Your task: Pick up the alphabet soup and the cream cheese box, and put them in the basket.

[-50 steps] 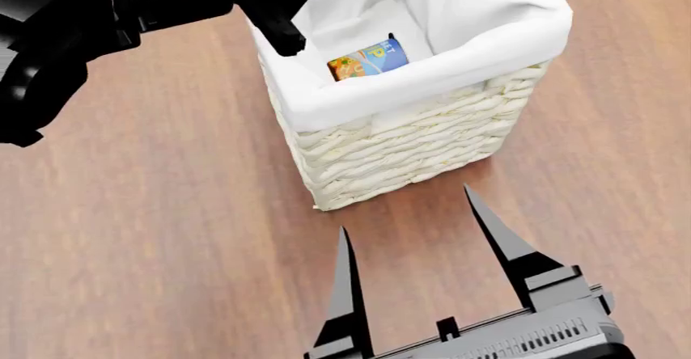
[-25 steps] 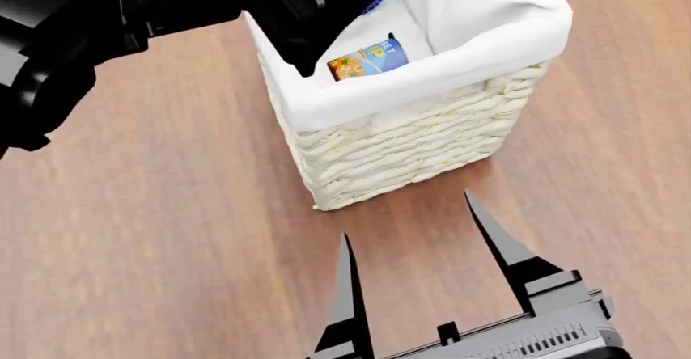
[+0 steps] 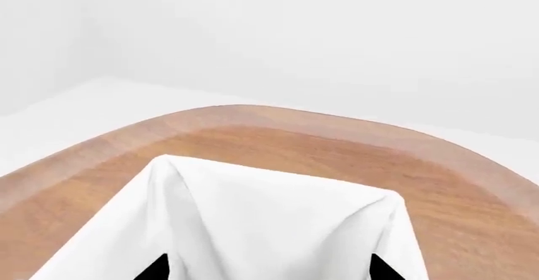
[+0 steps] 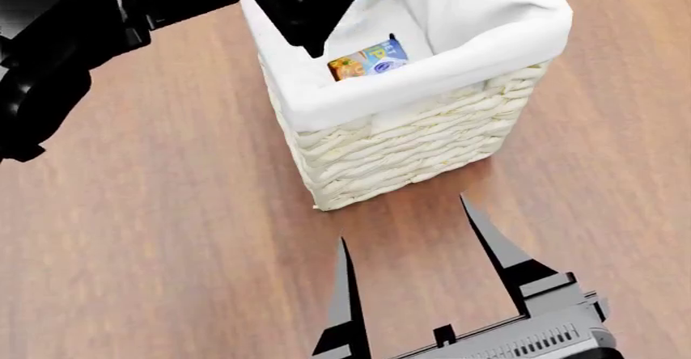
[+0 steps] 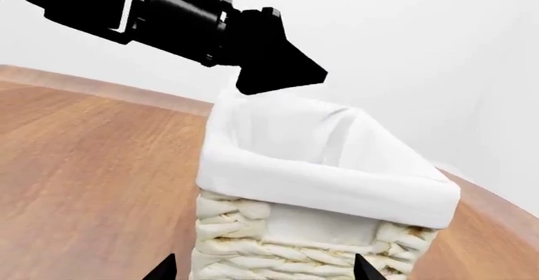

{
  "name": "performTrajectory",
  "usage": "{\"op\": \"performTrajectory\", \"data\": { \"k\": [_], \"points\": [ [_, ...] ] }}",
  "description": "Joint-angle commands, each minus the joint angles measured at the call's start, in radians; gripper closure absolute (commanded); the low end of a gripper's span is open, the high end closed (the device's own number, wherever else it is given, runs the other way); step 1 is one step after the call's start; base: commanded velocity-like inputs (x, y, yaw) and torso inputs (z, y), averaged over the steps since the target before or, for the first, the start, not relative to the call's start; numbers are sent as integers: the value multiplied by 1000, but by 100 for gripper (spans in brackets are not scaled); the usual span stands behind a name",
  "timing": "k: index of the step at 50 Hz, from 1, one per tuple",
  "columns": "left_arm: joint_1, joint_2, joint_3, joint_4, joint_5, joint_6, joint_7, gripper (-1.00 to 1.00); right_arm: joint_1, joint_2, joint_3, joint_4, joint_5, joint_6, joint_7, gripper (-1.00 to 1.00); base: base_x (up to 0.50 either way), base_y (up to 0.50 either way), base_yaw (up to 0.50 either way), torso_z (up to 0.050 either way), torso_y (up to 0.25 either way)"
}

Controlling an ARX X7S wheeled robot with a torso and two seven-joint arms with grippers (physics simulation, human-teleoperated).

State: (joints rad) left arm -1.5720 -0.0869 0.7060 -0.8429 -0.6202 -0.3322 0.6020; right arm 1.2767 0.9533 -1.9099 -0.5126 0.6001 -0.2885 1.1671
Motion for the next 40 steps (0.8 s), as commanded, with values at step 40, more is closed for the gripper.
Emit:
{"op": "performTrajectory", "data": {
  "k": [40],
  "points": [
    [703,-307,-110,1162,507,419,-984,-100,5,-10,33,-4,8,25,-14,-100,0,0,0,0,0]
  ]
}}
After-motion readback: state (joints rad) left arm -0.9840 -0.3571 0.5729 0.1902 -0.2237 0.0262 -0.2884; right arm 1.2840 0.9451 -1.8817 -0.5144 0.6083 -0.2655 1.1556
